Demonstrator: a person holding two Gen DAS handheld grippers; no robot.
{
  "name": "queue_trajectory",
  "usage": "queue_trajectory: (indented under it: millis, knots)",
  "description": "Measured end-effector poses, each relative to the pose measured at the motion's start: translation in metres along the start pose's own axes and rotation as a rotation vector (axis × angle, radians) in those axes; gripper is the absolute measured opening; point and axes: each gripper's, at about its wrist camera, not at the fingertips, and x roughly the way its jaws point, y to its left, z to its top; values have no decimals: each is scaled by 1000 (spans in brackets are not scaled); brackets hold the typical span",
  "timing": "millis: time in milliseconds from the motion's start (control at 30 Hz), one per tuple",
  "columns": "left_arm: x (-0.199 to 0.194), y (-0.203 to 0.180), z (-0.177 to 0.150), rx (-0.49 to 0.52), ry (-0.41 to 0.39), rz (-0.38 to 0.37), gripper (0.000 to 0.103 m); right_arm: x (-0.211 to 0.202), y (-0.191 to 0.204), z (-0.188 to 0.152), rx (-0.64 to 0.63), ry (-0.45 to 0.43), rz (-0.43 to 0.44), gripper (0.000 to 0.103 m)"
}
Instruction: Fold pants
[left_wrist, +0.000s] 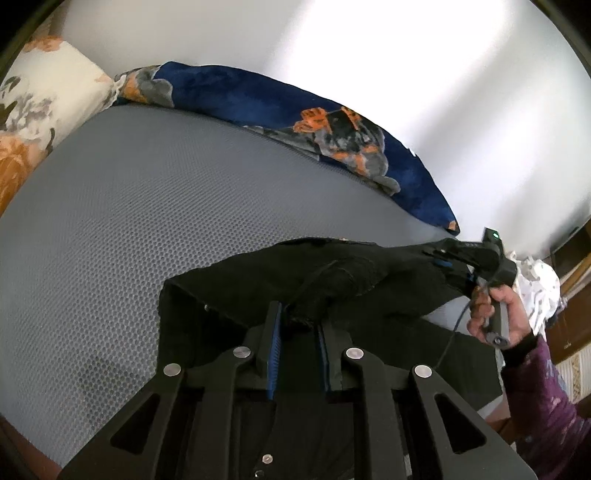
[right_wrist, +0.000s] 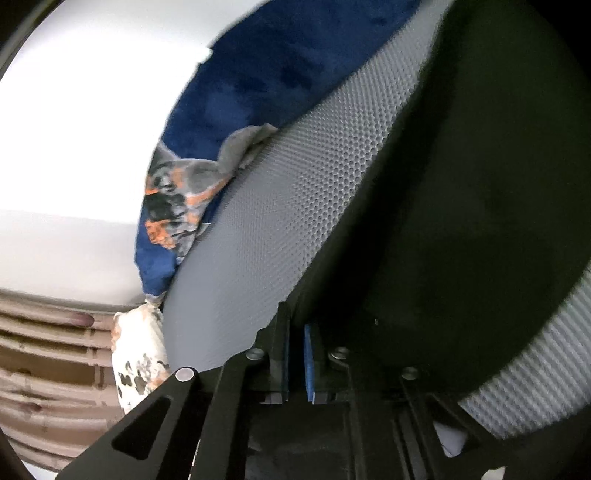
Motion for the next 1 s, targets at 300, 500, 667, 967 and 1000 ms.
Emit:
queue_trajectory:
  millis: [300, 500, 667, 967, 1000]
  knots:
    - [-15, 22, -22, -48, 59, 46, 20, -83, -20, -108, -30, -63, 43, 7]
    - [-25, 34, -49, -61, 97, 85, 20, -101, -55, -183, 47, -46, 49, 7]
    - [-27, 45, -73, -77, 143, 117, 20, -99, -62, -220, 42, -15, 45, 4]
    - [-30, 43, -83, -51, 133, 125, 20, -107, -89, -193, 91, -108, 112, 13]
    - [-28, 40, -82, -36, 135, 134, 20, -105, -98, -188, 125, -101, 125, 16]
